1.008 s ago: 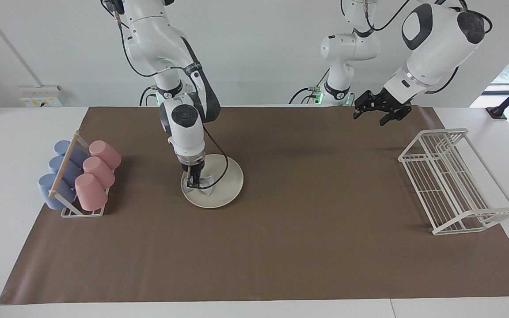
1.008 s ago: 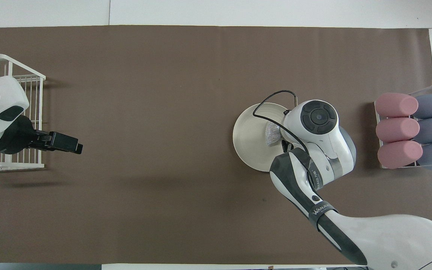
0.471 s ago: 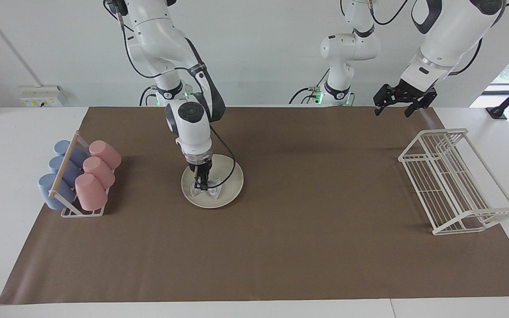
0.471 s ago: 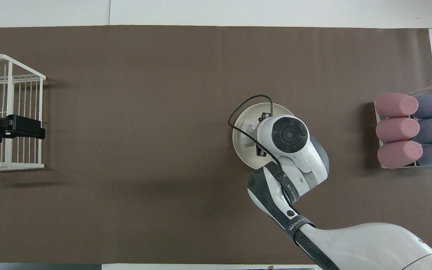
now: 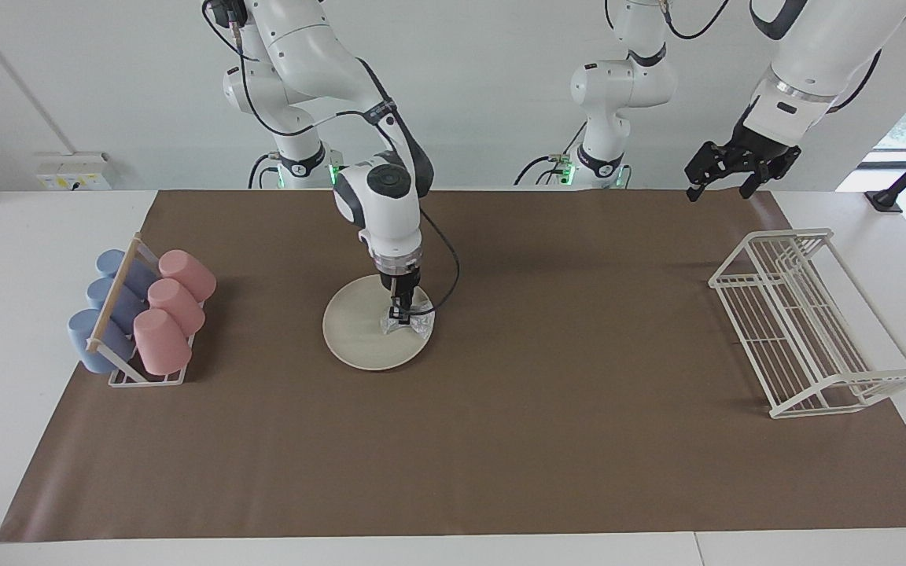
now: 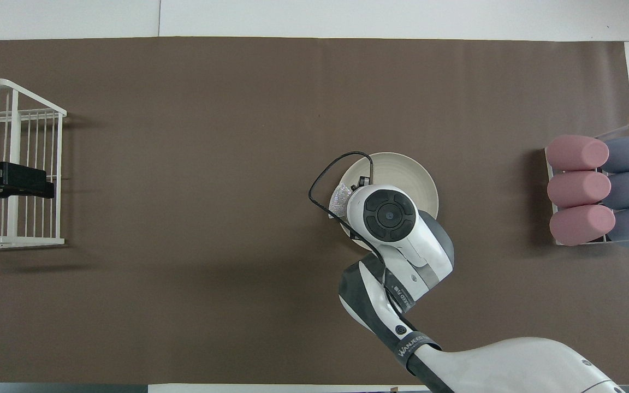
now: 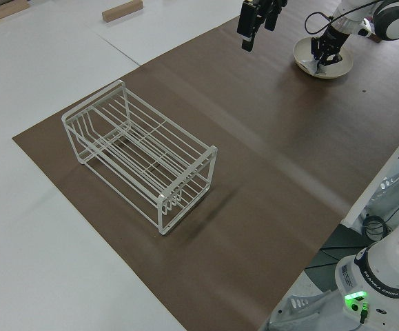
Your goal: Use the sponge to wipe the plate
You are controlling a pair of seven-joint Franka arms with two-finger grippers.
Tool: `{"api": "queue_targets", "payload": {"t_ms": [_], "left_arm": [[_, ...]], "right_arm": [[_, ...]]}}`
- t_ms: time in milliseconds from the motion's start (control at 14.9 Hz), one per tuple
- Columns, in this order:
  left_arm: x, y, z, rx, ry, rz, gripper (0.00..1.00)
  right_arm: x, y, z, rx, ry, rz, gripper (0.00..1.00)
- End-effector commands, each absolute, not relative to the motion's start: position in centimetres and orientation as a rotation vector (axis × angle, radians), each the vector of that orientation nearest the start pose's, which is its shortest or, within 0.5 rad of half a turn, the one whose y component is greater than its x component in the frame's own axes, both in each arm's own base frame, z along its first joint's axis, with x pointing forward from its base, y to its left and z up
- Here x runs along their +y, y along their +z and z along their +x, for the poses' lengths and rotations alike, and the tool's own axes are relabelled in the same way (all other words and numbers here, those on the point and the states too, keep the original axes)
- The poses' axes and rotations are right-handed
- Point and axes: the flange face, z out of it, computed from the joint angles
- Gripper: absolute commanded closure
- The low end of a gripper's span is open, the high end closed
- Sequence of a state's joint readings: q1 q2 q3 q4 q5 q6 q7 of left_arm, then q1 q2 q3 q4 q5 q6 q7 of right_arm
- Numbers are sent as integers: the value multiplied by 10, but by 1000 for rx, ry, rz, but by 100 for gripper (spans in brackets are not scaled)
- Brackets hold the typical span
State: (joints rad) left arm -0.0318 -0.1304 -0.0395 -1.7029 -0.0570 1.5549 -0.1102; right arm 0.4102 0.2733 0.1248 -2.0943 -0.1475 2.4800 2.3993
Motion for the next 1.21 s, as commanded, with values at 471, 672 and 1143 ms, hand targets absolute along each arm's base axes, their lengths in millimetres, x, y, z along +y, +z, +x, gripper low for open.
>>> {"api": "queue_targets", "payload": {"t_ms": [471,672,1143], "left_arm": [[-32,638,503,-114,22,-3173,0],[-29,641,503,-126,10,-3174,0],[-28,644,501,-131,-2,-3175,0]], "right_arm": [[162,283,562,2410,-155,-1909,100],[152,282,563,2413,-152,-1929,100],[193,287,552,2433,-143,-1924,100]]}}
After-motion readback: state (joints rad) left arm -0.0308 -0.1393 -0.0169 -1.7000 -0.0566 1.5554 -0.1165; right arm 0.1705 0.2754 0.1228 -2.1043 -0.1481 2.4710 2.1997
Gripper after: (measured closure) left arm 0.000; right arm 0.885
